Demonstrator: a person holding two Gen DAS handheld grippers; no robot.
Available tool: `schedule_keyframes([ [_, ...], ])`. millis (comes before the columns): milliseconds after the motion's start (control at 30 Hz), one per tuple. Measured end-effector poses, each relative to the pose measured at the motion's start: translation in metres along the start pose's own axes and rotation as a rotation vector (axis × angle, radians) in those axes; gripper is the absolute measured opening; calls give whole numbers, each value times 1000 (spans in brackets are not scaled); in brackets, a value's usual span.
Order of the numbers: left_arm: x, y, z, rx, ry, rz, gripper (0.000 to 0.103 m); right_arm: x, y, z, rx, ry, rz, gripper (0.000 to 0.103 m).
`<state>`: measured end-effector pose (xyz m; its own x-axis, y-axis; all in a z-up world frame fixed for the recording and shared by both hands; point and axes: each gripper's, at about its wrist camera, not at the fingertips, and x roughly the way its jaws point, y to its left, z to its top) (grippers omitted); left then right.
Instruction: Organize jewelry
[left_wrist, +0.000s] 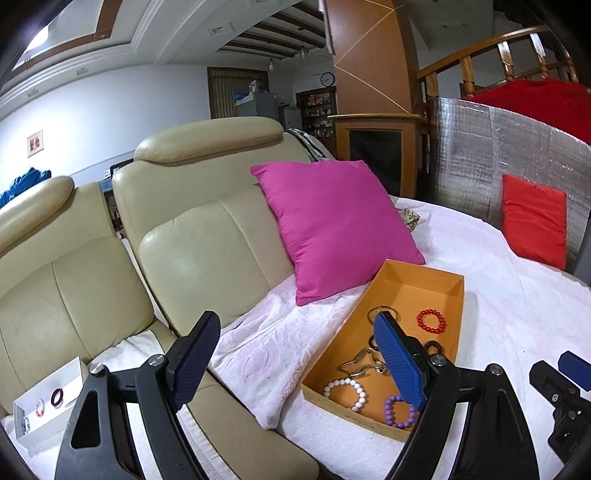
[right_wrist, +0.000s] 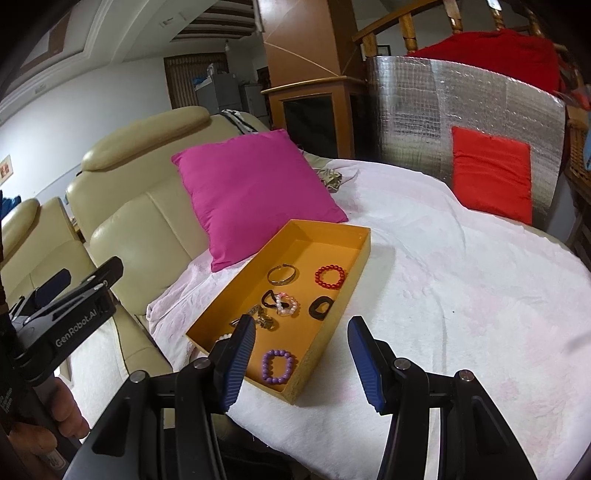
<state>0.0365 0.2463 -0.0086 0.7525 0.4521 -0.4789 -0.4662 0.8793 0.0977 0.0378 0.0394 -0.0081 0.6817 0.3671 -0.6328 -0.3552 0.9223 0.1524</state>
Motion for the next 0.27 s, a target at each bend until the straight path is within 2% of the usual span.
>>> schedule_keyframes([
  [133,-7,-42,1,68,-32,-73,85,-10,-48,0,61,-30,-47,56],
  [233,-12,-99,-1,143,-22,-212,85,-18,-112,-2,129,-49,-147,57],
  [267,-12,-121,-4,165,-14,-268,85,-22,-139,-5,158,-65,-188,62],
])
